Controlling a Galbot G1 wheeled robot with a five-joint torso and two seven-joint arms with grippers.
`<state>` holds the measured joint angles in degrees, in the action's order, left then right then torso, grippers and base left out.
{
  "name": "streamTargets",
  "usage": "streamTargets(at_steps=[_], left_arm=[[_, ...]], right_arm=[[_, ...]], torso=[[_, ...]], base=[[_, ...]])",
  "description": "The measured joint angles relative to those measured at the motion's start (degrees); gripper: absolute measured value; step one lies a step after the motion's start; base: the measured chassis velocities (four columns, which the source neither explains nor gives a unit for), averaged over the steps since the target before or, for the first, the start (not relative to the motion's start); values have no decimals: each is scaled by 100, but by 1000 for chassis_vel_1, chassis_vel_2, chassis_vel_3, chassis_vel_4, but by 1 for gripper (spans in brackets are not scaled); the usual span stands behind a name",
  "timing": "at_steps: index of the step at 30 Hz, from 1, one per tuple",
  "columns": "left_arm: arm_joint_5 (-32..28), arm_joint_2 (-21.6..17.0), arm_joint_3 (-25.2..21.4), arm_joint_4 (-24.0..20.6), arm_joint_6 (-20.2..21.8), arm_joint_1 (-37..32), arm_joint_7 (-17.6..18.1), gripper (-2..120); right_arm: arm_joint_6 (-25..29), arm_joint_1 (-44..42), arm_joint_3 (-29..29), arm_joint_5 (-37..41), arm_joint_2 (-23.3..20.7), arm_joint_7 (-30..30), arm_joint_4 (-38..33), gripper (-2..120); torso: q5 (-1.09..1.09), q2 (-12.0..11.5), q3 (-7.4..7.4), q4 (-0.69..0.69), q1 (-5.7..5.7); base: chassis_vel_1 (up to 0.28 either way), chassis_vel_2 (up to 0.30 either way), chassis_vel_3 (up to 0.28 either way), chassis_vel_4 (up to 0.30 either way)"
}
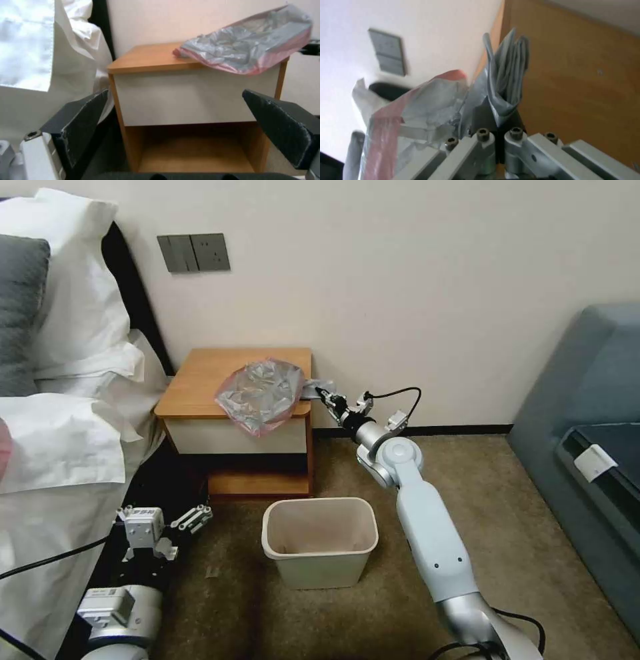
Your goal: Pick up the garbage bag from the table and place it over the trash can.
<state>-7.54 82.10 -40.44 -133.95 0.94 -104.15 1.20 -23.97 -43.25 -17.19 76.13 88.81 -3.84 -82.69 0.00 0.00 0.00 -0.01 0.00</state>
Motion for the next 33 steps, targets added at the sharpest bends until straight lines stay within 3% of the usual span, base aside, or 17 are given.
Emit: streamTargets(at_steps=[8, 12, 21, 26, 33], left_arm=[[109, 85, 37, 173, -133, 54, -26, 100], [212, 92, 46, 296, -264, 84, -26, 100], [440, 103, 33, 486, -524, 161, -51, 100], [323, 119, 8, 534, -664, 213, -9, 100], [187, 109, -52, 612, -721, 254, 5, 100]], right_arm=[[-8, -1440, 248, 274, -493, -416, -1954, 0], [-15, -1906, 291, 373, -680, -498, -2492, 0], [-42, -2788, 737, 259, -1182, -584, -2989, 0], [315, -3172, 1119, -893, -1374, -321, -2855, 0], [323, -3324, 1132, -1016, -1575, -380, -2966, 0]], torso=[[0, 0, 0, 0, 0], [0, 0, 0, 0, 0], [0, 0, -1, 0, 0], [0, 0, 0, 0, 0], [-1, 0, 0, 0, 0]], base=[[0, 0, 0, 0], [0, 0, 0, 0], [0, 0, 0, 0], [0, 0, 0, 0], [0, 0, 0, 0]])
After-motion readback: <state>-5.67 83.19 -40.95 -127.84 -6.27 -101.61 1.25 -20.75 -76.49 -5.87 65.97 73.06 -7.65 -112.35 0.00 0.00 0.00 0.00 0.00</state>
